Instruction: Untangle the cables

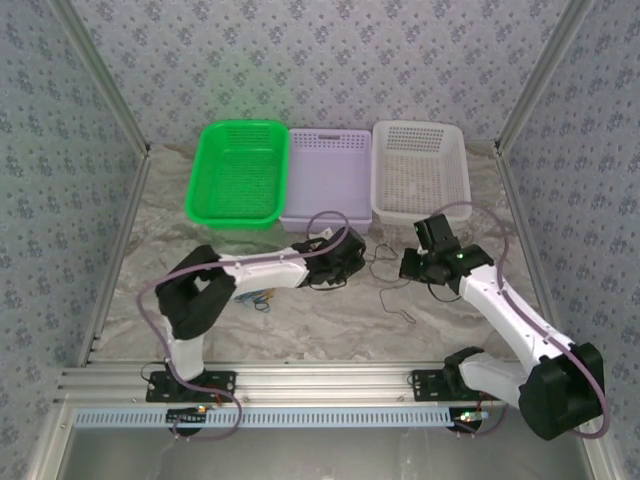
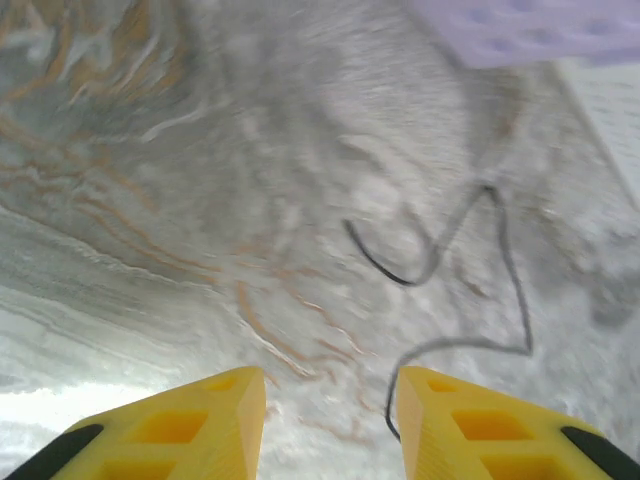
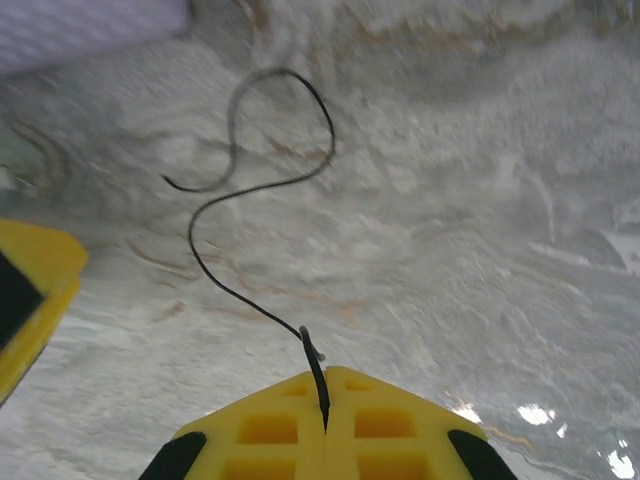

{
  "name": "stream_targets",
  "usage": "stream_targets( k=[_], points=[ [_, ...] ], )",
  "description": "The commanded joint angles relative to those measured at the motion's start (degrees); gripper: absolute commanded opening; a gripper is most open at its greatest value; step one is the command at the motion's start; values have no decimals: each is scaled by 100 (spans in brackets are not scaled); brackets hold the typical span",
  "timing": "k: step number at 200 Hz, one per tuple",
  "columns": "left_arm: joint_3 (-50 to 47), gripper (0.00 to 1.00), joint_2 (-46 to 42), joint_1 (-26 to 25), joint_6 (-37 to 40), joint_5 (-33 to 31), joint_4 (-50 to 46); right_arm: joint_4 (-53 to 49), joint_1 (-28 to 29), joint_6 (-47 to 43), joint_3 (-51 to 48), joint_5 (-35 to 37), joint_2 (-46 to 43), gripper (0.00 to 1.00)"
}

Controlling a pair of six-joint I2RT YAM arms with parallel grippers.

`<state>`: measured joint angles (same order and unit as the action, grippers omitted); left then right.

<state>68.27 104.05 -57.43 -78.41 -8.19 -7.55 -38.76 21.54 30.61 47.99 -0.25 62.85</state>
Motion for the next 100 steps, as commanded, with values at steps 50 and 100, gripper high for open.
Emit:
stream_targets(
  k=[50, 100],
  points=[
    [-638, 45, -1005, -272, 3114, 2158, 1139, -64, 99, 125, 898, -259, 283, 0],
    [-722, 55, -1017, -344, 3747, 1635, 474, -209, 110, 116, 1160, -320, 372, 0]
  ],
)
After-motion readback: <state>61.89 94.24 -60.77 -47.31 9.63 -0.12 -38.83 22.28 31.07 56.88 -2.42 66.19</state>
